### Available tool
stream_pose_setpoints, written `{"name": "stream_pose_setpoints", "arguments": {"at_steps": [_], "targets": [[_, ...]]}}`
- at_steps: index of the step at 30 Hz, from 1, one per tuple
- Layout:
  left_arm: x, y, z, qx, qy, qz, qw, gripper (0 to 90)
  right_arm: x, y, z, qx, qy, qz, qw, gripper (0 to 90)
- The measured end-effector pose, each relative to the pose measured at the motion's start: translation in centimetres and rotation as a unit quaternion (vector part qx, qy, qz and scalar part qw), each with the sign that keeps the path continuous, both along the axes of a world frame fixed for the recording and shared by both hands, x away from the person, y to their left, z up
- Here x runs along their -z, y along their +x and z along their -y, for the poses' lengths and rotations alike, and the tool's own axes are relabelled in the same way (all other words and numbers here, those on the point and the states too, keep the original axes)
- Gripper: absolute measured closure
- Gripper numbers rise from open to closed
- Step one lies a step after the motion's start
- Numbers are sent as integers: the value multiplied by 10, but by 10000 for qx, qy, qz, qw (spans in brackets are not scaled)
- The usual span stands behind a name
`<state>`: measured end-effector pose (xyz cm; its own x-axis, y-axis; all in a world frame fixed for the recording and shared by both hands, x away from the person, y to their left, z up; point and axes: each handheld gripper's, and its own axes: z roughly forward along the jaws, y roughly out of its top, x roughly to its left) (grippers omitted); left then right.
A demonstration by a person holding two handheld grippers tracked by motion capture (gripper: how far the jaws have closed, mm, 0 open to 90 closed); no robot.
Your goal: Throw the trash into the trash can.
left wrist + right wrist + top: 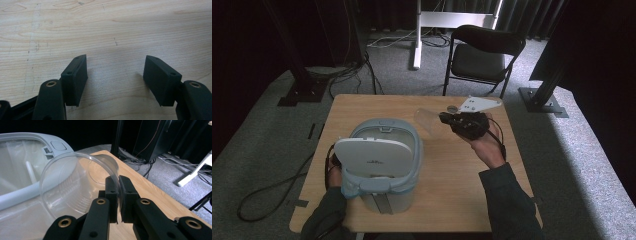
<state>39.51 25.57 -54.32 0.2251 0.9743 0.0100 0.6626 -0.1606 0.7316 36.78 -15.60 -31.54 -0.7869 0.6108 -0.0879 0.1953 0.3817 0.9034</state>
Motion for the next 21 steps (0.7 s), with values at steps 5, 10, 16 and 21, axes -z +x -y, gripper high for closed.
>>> {"name": "stream_pose_setpoints", "arguments": {"at_steps": [5,10,16,21], "targets": [[0,0,0,0,0,0,10000,362,-4,-3,-5,-93,60,28,9999,859],[0,0,0,1,0,-1,10000,361,-6,-6,-7,-186,120,33,9998,860],[0,0,0,1,1,0,10000,361,-13,-11,-13,-313,181,135,9993,859],[0,0,0,0,1,0,10000,362,-16,-13,-17,-376,230,149,9989,860]]}}
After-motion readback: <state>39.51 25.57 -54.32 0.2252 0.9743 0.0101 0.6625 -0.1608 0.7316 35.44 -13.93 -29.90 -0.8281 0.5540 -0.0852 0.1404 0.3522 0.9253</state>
